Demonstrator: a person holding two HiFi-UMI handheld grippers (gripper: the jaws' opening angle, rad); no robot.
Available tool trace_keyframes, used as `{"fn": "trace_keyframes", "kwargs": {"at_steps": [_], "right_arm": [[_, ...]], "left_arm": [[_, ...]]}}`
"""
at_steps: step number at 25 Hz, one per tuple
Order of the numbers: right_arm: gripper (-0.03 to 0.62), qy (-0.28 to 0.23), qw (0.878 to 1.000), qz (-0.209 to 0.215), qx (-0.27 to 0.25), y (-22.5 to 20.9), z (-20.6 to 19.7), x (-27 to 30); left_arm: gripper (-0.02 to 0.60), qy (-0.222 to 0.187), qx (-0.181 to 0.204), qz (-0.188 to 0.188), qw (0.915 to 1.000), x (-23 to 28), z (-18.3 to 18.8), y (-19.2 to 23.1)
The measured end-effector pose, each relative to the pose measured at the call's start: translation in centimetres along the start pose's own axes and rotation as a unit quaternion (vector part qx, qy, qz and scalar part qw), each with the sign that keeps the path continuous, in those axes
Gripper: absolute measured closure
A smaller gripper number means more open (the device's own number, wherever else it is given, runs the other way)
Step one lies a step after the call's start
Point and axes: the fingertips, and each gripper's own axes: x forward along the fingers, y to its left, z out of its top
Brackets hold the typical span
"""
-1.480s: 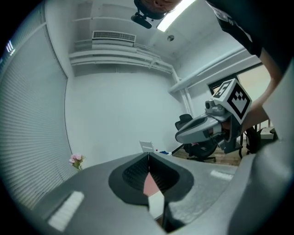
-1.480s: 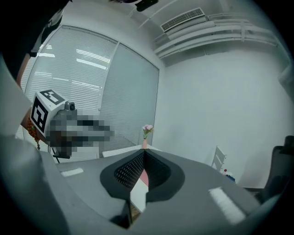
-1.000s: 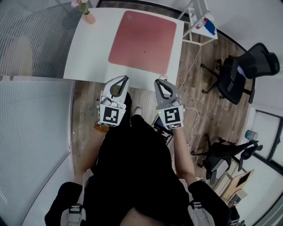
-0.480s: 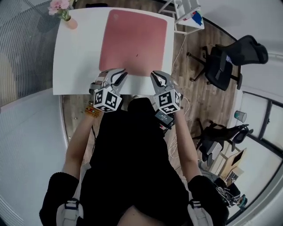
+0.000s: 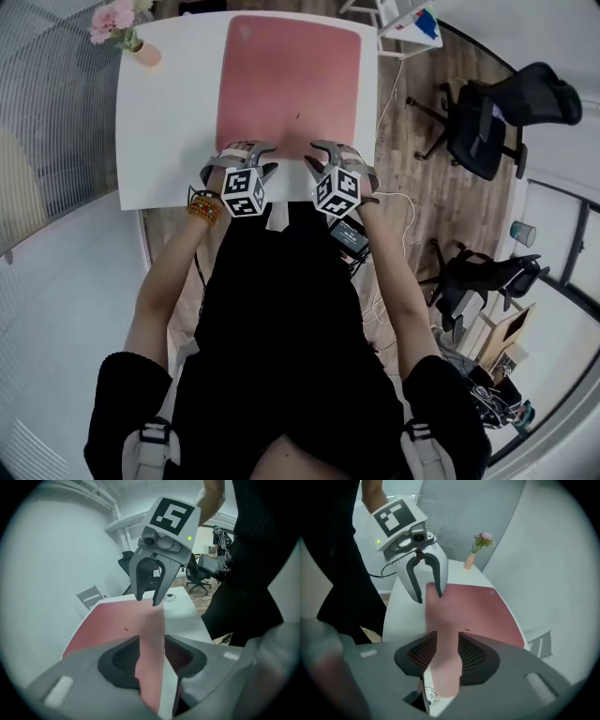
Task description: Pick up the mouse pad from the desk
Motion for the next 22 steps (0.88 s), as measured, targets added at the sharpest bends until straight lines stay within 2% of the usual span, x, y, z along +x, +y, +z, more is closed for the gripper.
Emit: {"fn": "trace_keyframes", "kwargs": {"at_steps": [5, 9, 17, 22], "right_arm": [[0.416, 0.035, 0.998, 0.028, -0.052, 2.4, -2.7, 4.2], [0.416, 0.039, 0.996, 0.048, -0.069, 3.4, -3.2, 5.6], [0.413, 0.049, 0.991, 0.077, -0.101, 5.1, -4.0, 7.3], [0.418, 0.053, 0.988, 0.094, -0.11, 5.0, -4.1, 8.2]], "left_arm": [[0.411, 0.007, 0.02, -0.031, 0.9993, 3.2, -0.8, -1.2], [0.411, 0.025, 0.015, -0.059, 0.9978, 5.1, -1.9, -1.7], [0.411, 0.04, -0.018, -0.087, 0.9952, 7.2, -3.2, -2.5], [0.411, 0.034, -0.045, -0.095, 0.9939, 7.6, -3.9, -2.0]]}}
